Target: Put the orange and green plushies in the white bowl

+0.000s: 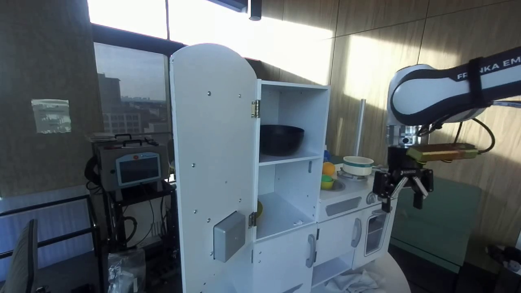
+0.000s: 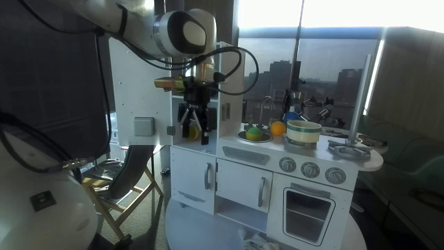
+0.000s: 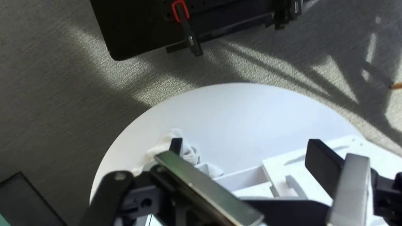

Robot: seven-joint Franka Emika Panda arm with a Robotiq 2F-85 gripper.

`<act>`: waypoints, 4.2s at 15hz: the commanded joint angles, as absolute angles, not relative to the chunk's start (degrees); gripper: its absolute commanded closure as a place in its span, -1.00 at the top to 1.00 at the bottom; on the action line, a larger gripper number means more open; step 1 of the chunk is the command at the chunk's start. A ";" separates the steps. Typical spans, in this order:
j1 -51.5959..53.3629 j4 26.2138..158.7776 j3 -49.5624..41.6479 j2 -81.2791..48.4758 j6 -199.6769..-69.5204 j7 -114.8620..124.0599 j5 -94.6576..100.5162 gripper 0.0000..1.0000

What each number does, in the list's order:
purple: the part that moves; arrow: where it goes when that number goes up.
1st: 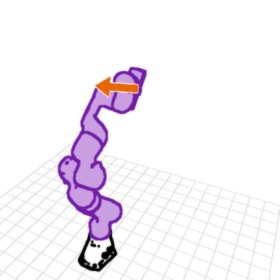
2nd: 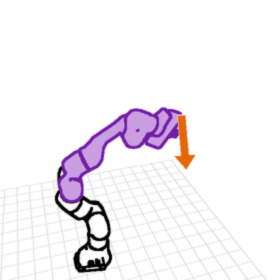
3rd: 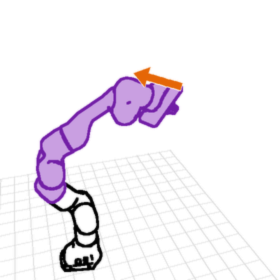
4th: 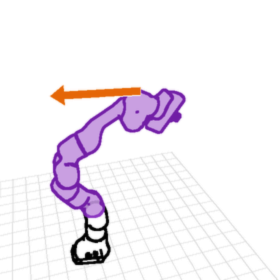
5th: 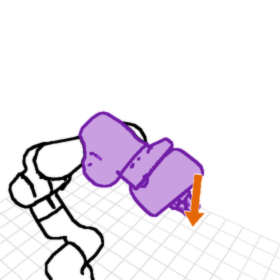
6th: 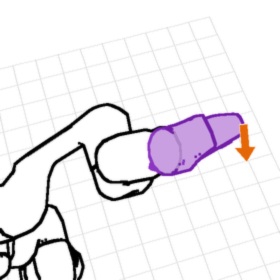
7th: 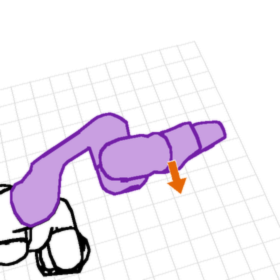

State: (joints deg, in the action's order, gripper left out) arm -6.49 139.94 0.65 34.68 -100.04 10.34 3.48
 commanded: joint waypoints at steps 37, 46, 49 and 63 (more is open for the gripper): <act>-5.12 86.16 -6.16 -17.17 -107.15 35.57 6.68 1.00; -5.95 81.57 -7.55 -20.25 -107.21 39.42 -0.91 1.00; -6.41 78.10 -8.41 -22.69 -105.82 41.08 -0.53 1.00; -8.16 57.52 -8.42 -34.02 -104.59 43.77 -2.78 1.00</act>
State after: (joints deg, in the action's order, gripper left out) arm -7.65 64.39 -8.77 -29.60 -106.78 42.67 -1.51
